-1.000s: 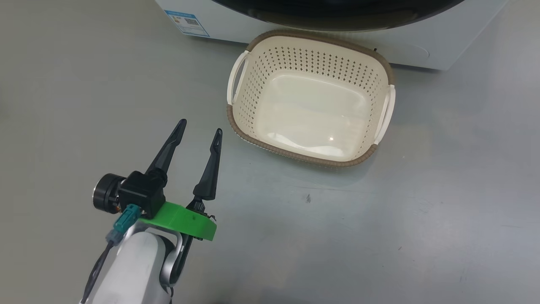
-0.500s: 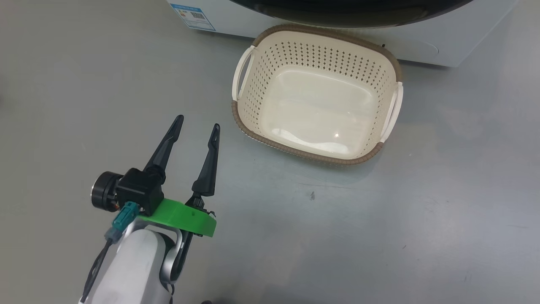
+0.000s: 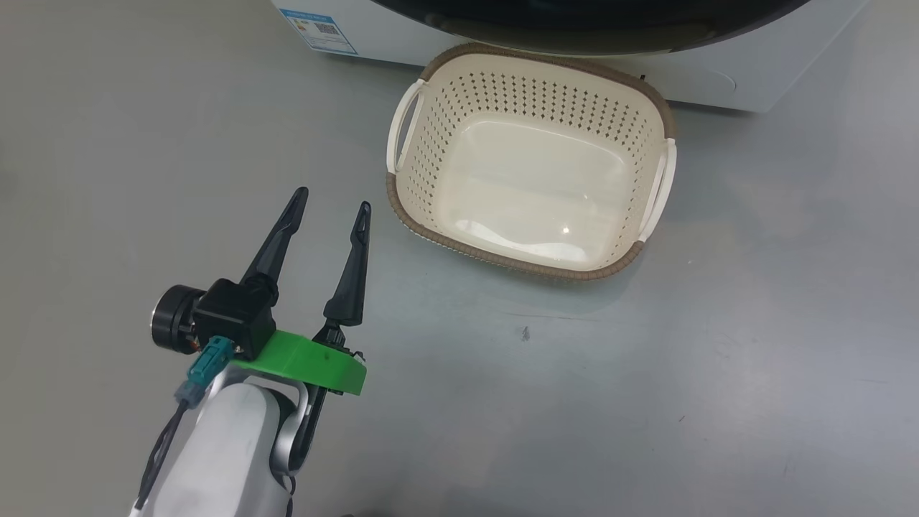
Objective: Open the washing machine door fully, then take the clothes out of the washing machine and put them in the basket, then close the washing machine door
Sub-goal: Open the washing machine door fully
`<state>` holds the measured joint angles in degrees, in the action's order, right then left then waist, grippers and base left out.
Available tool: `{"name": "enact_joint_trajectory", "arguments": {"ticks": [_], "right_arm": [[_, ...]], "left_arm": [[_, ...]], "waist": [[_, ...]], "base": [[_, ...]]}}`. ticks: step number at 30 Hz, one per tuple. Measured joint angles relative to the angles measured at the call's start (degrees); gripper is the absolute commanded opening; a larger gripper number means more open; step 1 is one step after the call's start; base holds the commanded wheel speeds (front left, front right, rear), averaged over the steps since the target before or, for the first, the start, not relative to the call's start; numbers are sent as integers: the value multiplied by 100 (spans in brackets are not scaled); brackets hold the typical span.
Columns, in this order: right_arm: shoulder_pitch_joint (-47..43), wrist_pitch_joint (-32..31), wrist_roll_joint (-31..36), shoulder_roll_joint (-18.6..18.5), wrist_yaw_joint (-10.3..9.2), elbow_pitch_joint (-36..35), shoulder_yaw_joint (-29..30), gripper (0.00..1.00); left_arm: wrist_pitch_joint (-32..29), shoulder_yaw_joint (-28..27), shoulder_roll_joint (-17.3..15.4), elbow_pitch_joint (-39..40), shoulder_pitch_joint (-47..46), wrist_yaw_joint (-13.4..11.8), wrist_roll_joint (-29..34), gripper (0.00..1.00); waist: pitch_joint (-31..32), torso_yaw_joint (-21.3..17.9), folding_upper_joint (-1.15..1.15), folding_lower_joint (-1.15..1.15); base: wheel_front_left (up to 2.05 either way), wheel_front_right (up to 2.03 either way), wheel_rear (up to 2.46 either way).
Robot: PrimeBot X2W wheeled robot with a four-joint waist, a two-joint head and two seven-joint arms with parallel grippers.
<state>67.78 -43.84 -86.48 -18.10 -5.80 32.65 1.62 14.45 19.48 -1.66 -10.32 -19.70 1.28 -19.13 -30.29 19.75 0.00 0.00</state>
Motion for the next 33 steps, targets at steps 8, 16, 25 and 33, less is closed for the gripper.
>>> {"name": "enact_joint_trajectory", "arguments": {"ticks": [8, 16, 25, 33], "right_arm": [[-24, -508, -166, 5, -41, 54, -120, 0], [-192, -782, -231, -21, -41, 57, -157, 0], [-608, -1066, -325, 47, -3, 32, -265, 0], [-975, -1293, -427, 211, 129, -25, -366, 0]], "left_arm": [[-1, -33, 1, -29, -7, -47, 4, 100], [0, -77, 2, -59, -7, -47, 8, 100], [0, -134, 2, -175, 9, -47, 54, 100], [-1, -204, 2, -218, 67, -47, 59, 100]], "waist": [[119, -87, 0, 0], [254, -173, 0, 0], [467, -260, 0, 0], [672, -360, 0, 0]], "base": [[0, 0, 0], [0, 0, 0], [0, 0, 0], [0, 0, 0]]}}
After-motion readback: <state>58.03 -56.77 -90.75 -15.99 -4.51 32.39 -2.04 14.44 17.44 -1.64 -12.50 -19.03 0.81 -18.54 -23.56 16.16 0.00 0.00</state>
